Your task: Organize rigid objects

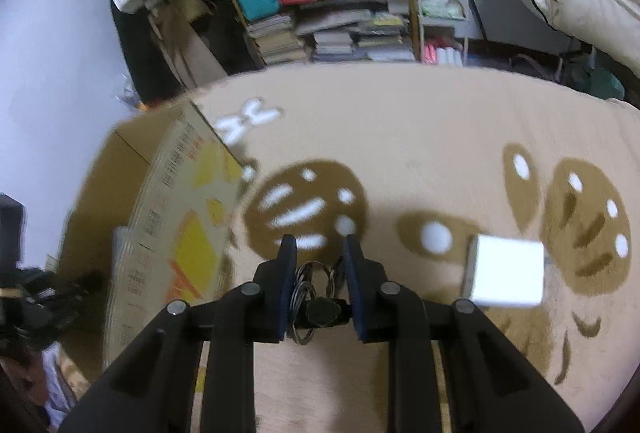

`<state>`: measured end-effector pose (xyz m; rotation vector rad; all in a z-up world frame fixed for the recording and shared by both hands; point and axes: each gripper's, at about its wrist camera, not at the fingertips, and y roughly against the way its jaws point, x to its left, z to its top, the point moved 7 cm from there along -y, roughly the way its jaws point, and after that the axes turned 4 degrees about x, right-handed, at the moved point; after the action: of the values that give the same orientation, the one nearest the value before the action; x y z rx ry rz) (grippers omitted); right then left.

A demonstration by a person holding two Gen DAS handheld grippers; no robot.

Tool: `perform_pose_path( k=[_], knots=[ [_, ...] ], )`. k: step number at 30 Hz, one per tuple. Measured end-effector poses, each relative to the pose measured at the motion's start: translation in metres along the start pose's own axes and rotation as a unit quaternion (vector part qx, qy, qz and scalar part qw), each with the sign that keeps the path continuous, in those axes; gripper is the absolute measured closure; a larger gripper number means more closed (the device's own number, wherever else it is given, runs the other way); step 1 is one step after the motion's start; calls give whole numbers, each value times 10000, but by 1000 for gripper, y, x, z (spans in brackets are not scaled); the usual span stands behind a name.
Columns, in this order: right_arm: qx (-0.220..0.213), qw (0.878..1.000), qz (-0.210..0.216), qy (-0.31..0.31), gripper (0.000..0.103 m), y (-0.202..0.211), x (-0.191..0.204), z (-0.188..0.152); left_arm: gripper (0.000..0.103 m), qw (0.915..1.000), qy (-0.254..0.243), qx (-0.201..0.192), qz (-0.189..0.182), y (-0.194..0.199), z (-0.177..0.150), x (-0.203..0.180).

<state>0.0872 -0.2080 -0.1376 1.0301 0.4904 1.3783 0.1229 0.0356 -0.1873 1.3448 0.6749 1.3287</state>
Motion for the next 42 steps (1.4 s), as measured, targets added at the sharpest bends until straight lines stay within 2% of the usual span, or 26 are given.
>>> perform_pose_path(
  k=[8,16,17,21,22,23,24,26,30,35,42],
  knots=[
    [-695,9953,395,555,78,37,55,20,80,10000,20,6,-48,0,0,1],
    [-979,9863,790,1063,78,60,106,21,80,10000,14,12,-65,-2,0,4],
    [-1024,9846,841,1145,83,63,114,20,80,10000,12,12,-67,-2,0,3],
    [-1071,9803,984,1336,83,66,131,15,80,10000,15,15,-79,-3,0,4],
    [-1074,9794,1008,1378,83,66,134,13,80,10000,14,14,-79,-2,0,3],
    [-1100,9785,1031,1405,89,67,136,12,80,10000,10,13,-76,-3,0,3],
    [-1128,9778,1048,1423,91,69,138,12,80,10000,9,14,-74,-3,0,4],
    [-1138,9759,1158,1455,102,69,143,11,80,10000,6,14,-79,-3,0,4],
    [-1179,9736,1237,1513,102,72,148,9,80,10000,1,14,-64,-2,0,3],
    [-955,9771,1221,1460,102,59,144,5,80,10000,-6,12,-52,-1,0,3],
    [-687,9868,715,1281,99,44,116,2,80,10000,-8,18,-55,-1,-1,2]
  ],
)
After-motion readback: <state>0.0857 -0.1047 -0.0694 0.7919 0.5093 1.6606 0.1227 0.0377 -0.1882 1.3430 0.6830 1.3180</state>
